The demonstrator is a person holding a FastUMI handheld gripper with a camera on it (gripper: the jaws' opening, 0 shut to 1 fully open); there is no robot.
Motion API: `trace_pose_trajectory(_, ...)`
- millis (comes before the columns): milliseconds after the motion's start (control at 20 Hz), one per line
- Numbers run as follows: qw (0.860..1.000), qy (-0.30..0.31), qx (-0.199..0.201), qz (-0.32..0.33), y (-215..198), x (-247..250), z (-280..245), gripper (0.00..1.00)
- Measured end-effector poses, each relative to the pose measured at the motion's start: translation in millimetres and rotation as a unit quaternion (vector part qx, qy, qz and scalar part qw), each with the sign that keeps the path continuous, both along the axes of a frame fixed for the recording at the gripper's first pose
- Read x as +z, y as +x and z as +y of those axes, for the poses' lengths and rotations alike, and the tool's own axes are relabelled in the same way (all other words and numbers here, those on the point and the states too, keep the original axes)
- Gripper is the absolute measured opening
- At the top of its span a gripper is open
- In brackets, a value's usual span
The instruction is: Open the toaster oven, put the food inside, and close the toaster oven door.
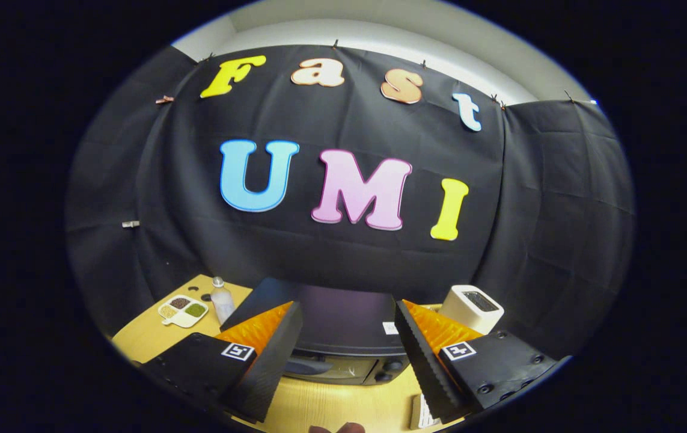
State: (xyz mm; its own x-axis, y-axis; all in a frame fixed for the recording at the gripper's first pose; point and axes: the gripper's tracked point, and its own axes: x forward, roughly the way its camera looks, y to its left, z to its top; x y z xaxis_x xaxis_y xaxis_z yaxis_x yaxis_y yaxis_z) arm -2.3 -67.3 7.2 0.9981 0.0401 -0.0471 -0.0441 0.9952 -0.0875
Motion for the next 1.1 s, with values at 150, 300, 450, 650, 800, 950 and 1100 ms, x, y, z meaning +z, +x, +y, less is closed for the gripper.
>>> trace_pose_trajectory(150, 1.0, 0.008, 0.0, -0.025, -6.9, 27.2, -33.9, 0.97)
trace_pose_trajectory(300, 0.999, 0.014, -0.013, -0.029, -13.8, 36.5, -72.2, 0.97)
trace_pose_trajectory(450, 0.999, 0.024, -0.02, -0.025, -15.7, 32.5, -101.3, 0.97)
trace_pose_trajectory(650, 0.999, 0.044, -0.019, -0.016, -14.8, 20.1, -123.7, 0.97)
trace_pose_trajectory(800, 0.999, 0.043, -0.017, -0.006, -14.2, 10.0, -128.7, 0.97)
trace_pose_trajectory(950, 0.999, 0.031, -0.011, -0.003, -12.8, 8.7, -128.1, 0.97)
trace_pose_trajectory(1100, 0.999, 0.035, -0.008, -0.003, -11.8, 9.6, -126.2, 0.97)
